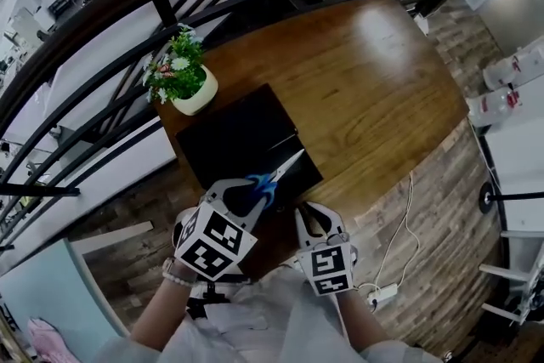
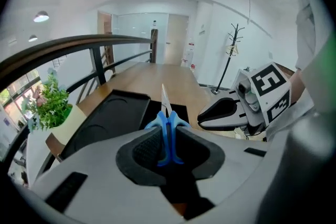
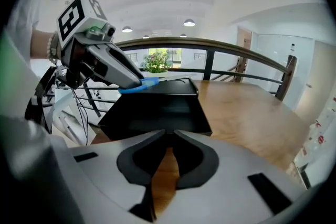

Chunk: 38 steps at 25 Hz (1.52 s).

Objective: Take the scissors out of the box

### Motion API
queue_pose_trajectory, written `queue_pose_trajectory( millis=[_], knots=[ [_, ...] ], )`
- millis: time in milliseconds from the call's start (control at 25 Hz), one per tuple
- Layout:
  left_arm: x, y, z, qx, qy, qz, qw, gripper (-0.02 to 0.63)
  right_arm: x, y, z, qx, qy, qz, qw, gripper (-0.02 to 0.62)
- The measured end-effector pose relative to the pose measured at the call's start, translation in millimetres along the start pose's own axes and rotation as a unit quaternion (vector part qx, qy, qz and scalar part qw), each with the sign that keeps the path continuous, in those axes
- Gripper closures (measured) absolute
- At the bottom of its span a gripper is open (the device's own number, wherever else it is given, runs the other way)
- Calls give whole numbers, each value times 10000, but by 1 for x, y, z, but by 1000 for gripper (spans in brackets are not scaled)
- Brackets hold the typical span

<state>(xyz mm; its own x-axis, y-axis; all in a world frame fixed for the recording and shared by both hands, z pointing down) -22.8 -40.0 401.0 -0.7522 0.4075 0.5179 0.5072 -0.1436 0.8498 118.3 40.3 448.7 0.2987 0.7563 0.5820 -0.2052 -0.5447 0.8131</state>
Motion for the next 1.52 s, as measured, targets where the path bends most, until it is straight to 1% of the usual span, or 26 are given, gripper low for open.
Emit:
queue_pose_trajectory(
  millis=[200,360,480,640,840,960,1040,1120,1200,1360,1440,1520],
  knots=[
    [-17,-38,-6,-302,-79,679,9972,509,-30,-30,11,269,84,483,9984,531],
    [-26,-75,-13,-675,-113,1241,9899,509,-58,-55,13,395,-47,898,9952,531],
    [-28,-105,-18,-935,-170,1692,9810,509,-80,-73,11,516,-220,1178,9915,532],
    [-26,-139,-21,-1252,-224,2227,9666,509,-100,-91,7,582,-365,1509,9862,532],
    [-22,-169,-23,-1456,-394,2740,9498,509,-120,-101,6,538,-486,1937,9784,532],
    [-17,-182,-18,-1559,-504,2882,9435,509,-128,-108,4,493,-523,2148,9740,532],
    [-14,-188,-15,-1623,-535,2931,9407,509,-131,-113,3,474,-543,2177,9733,532],
    [-7,-194,-14,-1656,-633,2981,9379,509,-134,-115,-1,456,-577,2178,9732,534],
    [-3,-198,-13,-1705,-738,3009,9354,509,-140,-118,-4,416,-612,2279,9709,534],
    [-18,-201,-5,-1796,-819,2972,9342,509,-149,-131,15,408,-719,2372,9679,534],
    [-14,-205,-5,-1808,-866,2965,9338,509,-157,-135,10,409,-731,2554,9632,535],
    [-3,-208,-8,-1822,-897,2972,9330,509,-161,-133,-1,418,-791,2614,9611,535]
  ],
)
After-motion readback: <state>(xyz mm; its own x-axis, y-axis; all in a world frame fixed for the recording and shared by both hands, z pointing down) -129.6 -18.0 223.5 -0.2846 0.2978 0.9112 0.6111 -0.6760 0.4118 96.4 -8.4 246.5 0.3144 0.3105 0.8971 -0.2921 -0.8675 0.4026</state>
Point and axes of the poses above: the fingertips, and each gripper's own axes: y forward along the fingers, z to its right, x out of its underside, the point moved 8 cm from there along -y, backward along the fingers, and after that the axes turned 12 degrees about -z, right-handed, at the moved point
